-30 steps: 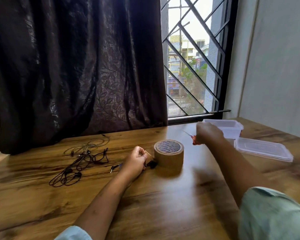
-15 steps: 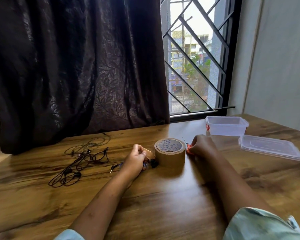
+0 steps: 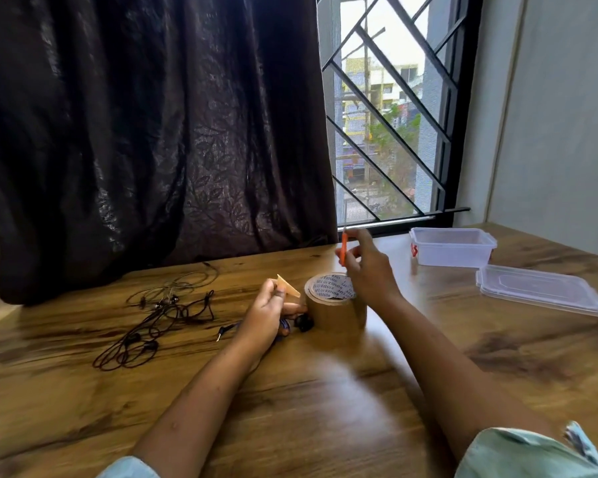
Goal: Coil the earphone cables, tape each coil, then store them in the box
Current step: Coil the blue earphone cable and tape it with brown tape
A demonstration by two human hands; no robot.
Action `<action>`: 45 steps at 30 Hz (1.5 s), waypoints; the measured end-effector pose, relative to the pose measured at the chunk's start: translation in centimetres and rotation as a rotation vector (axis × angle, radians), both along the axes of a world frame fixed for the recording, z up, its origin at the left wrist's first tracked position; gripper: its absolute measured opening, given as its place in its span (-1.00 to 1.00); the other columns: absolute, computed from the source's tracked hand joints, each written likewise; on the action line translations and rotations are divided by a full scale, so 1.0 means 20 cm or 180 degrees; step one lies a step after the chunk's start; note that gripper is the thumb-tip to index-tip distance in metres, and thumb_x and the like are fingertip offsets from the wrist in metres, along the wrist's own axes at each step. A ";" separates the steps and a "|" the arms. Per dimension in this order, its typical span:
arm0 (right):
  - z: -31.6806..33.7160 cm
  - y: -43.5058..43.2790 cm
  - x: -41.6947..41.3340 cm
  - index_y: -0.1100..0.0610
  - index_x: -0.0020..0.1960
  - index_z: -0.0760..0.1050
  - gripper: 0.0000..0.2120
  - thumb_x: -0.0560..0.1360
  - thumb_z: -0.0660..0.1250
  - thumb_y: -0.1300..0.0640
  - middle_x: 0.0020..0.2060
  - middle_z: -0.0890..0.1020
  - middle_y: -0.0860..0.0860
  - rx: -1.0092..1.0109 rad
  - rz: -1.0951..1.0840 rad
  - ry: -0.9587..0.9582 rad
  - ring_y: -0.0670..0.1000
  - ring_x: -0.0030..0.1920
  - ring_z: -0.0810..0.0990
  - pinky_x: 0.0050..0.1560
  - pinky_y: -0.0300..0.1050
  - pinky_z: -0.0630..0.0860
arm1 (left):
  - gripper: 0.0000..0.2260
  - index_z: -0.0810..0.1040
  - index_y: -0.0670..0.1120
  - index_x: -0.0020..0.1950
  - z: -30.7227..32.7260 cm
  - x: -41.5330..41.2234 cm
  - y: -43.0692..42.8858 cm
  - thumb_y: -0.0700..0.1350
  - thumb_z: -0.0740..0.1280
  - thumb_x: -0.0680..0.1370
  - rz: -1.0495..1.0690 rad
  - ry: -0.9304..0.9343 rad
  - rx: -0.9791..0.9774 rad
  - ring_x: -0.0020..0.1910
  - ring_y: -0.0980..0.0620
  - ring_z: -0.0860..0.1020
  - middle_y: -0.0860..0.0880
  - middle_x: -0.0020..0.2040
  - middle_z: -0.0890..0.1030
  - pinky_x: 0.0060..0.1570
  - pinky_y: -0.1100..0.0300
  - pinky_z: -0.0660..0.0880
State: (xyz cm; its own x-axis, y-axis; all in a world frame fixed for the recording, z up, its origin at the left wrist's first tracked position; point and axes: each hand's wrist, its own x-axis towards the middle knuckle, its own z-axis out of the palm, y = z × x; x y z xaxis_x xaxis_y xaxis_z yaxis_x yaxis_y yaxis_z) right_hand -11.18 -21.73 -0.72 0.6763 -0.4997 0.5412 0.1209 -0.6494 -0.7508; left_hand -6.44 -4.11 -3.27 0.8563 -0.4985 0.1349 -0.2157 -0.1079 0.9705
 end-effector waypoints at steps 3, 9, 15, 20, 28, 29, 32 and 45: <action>-0.06 0.05 0.05 -0.04 0.27 0.30 -0.75 0.61 0.14 0.11 0.00 0.64 -0.05 -0.0443 0.0008 0.0553 0.08 -0.07 0.61 0.00 0.01 0.44 | -0.84 0.43 0.08 0.13 0.01 -0.02 -0.01 -0.04 0.07 0.66 0.0038 -0.0203 -0.0040 0.00 0.10 0.57 0.03 -0.04 0.64 -0.02 0.14 0.48; -0.10 -0.03 0.10 -0.04 0.39 0.21 -0.66 0.63 0.11 0.11 0.07 0.63 0.08 -0.0924 -0.0117 0.0554 0.17 0.05 0.59 0.05 -0.02 0.26 | -0.84 0.54 0.12 0.03 0.00 -0.04 0.00 -0.02 0.16 0.62 0.0356 -0.1437 0.0591 -0.09 0.12 0.57 0.13 -0.10 0.61 -0.04 0.08 0.55; -0.11 -0.05 0.10 -0.02 0.39 0.22 -0.63 0.61 0.15 0.15 0.04 0.64 0.12 -0.0891 0.0273 0.0082 0.19 -0.02 0.62 0.07 0.15 0.51 | -0.75 0.47 0.17 0.24 -0.02 -0.08 -0.03 0.10 0.13 0.60 0.0862 -0.2564 0.1349 -0.09 0.15 0.49 0.10 -0.01 0.52 -0.15 0.15 0.52; -0.11 -0.04 0.09 -0.02 0.39 0.22 -0.63 0.61 0.14 0.18 0.05 0.66 0.09 -0.0705 0.0363 -0.0089 0.13 0.01 0.63 0.03 0.08 0.54 | -0.73 0.50 0.08 0.29 0.01 -0.07 -0.07 -0.05 0.20 0.61 0.0866 -0.2893 0.1194 0.12 0.18 0.45 0.12 0.18 0.56 -0.01 0.36 0.34; -0.11 -0.05 0.10 0.01 0.41 0.22 -0.63 0.62 0.13 0.18 0.06 0.63 0.13 -0.0610 0.0442 -0.0097 0.12 -0.01 0.62 -0.09 -0.10 0.49 | -0.69 0.50 0.09 0.30 -0.03 -0.02 -0.04 -0.12 0.26 0.58 0.0615 -0.3273 0.1511 0.17 0.17 0.44 0.11 0.25 0.55 0.01 0.30 0.43; -0.11 -0.05 0.10 0.01 0.41 0.22 -0.63 0.62 0.13 0.18 0.05 0.63 0.13 -0.0618 0.0447 -0.0095 0.12 -0.01 0.62 -0.09 -0.09 0.50 | -0.69 0.51 0.09 0.29 -0.03 -0.01 -0.04 -0.13 0.27 0.57 0.0582 -0.3263 0.1464 0.16 0.17 0.44 0.11 0.24 0.56 0.02 0.31 0.42; -0.11 -0.05 0.10 -0.02 0.40 0.21 -0.63 0.62 0.14 0.17 0.07 0.62 0.15 -0.0646 0.0453 -0.0078 0.12 0.00 0.62 -0.06 -0.04 0.55 | -0.69 0.51 0.10 0.29 -0.04 0.01 -0.04 -0.12 0.29 0.56 0.0480 -0.3270 0.1531 0.14 0.19 0.43 0.13 0.23 0.55 0.01 0.33 0.38; -0.09 -0.06 0.10 0.05 0.41 0.24 -0.62 0.62 0.16 0.22 0.11 0.62 0.15 -0.0746 0.0581 0.0009 0.09 0.07 0.62 -0.03 -0.12 0.54 | -0.64 0.48 0.11 0.32 -0.04 0.00 -0.04 -0.14 0.30 0.54 0.0380 -0.3166 0.1559 0.13 0.14 0.44 0.12 0.19 0.57 -0.03 0.37 0.29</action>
